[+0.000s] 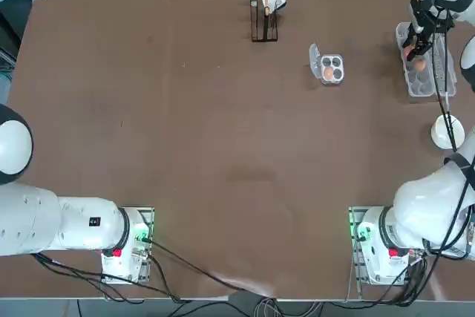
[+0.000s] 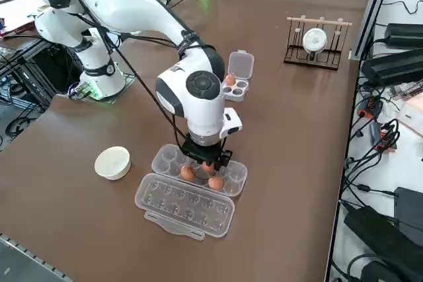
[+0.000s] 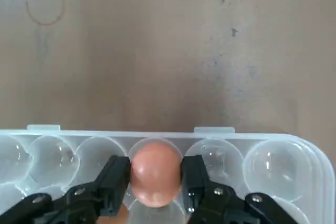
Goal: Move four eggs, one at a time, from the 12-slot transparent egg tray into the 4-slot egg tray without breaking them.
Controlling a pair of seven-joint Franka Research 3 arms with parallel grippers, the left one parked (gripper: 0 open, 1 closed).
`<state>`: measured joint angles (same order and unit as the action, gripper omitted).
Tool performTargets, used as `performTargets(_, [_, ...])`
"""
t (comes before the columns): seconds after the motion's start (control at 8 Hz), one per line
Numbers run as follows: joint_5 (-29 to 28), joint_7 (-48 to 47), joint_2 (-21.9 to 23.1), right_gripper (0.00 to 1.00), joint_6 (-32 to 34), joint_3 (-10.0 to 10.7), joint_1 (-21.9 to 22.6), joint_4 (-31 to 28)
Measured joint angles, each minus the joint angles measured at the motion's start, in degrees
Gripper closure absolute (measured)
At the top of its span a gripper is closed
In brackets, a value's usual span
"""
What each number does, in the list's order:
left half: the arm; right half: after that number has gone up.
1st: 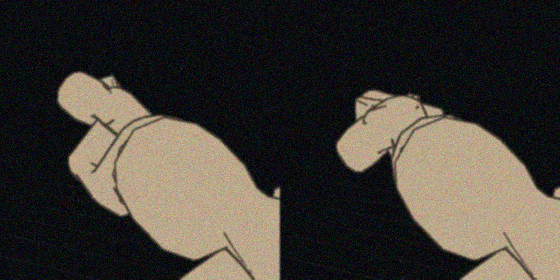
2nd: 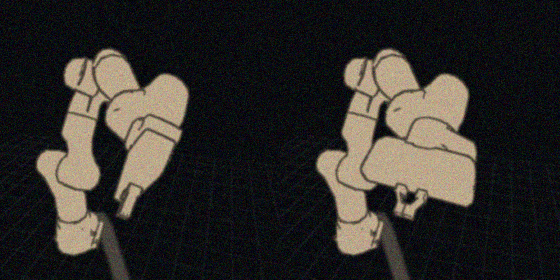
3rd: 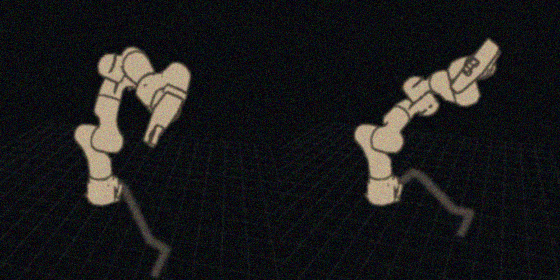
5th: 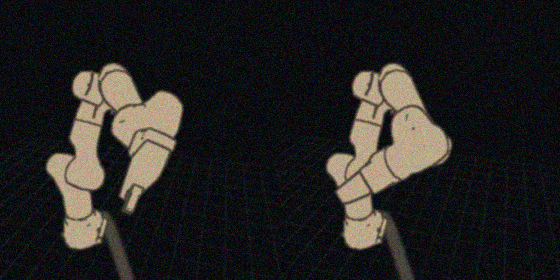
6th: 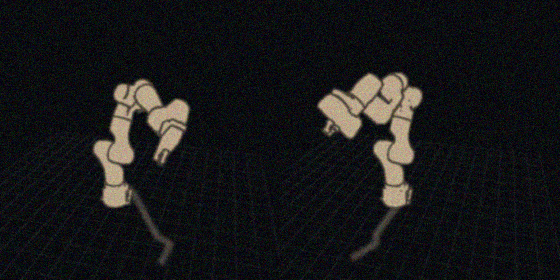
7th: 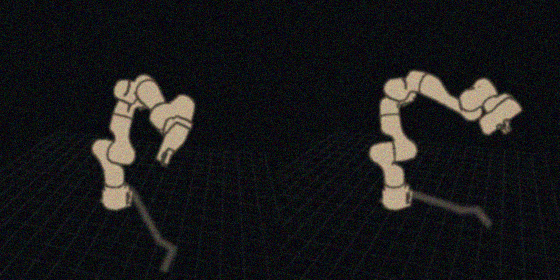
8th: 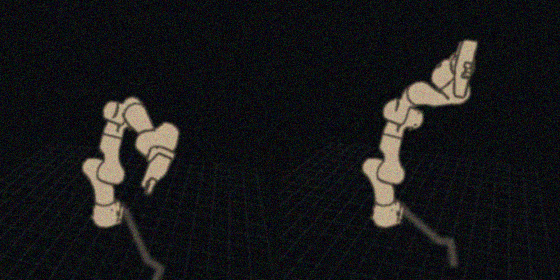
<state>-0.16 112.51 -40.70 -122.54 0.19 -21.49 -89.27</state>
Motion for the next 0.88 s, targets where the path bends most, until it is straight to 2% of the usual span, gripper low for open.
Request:
performTargets(0.62, [-0.06, 0.00, 0.48, 0.43, 0.32, -0.06, -0.11, 0.14])
performTargets(0.88, [-0.04, -2.06, 3.26, 0.43, 4.27, -0.10, -0.05, 0.87])
